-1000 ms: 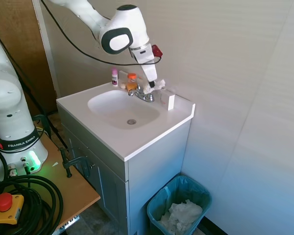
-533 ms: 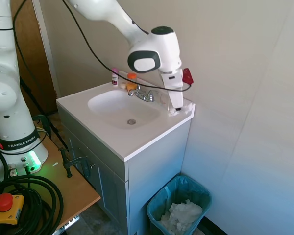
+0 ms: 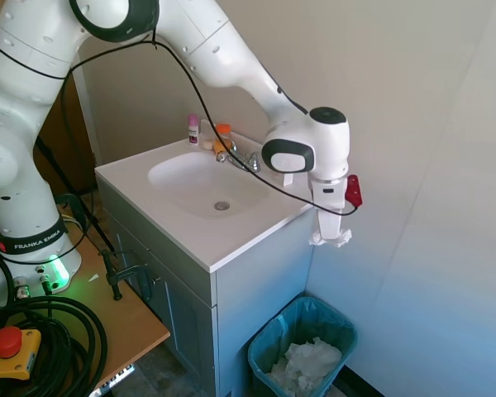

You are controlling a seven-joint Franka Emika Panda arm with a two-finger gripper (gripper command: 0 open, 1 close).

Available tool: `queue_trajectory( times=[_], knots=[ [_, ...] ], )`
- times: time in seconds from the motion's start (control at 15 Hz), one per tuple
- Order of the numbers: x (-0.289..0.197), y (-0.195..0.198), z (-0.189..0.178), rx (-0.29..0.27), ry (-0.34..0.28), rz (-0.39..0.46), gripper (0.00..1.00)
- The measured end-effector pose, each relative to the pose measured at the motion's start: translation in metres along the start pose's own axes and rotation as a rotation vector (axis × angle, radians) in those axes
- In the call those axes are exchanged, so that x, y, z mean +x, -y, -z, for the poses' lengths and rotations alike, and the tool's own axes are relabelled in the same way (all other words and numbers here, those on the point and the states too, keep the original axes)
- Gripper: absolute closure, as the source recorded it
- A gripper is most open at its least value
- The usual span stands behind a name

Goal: Throw the tissue in the trash bin

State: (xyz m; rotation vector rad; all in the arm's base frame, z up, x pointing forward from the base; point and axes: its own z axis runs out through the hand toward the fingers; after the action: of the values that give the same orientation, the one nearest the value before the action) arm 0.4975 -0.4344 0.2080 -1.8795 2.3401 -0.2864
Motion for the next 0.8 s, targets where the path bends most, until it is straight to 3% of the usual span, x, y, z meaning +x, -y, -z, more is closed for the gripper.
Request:
queue_trajectory(
  times=[0.13, 0.2, 0.8],
  knots=[
    [0.002, 0.0, -0.025, -0.018, 0.009, -0.005, 1.0],
    [0.003, -0.001, -0.035, -0.025, 0.015, -0.008, 0.0],
    [0.011, 0.004, -0.048, -0.027, 0.044, -0.016, 0.0]
  ],
)
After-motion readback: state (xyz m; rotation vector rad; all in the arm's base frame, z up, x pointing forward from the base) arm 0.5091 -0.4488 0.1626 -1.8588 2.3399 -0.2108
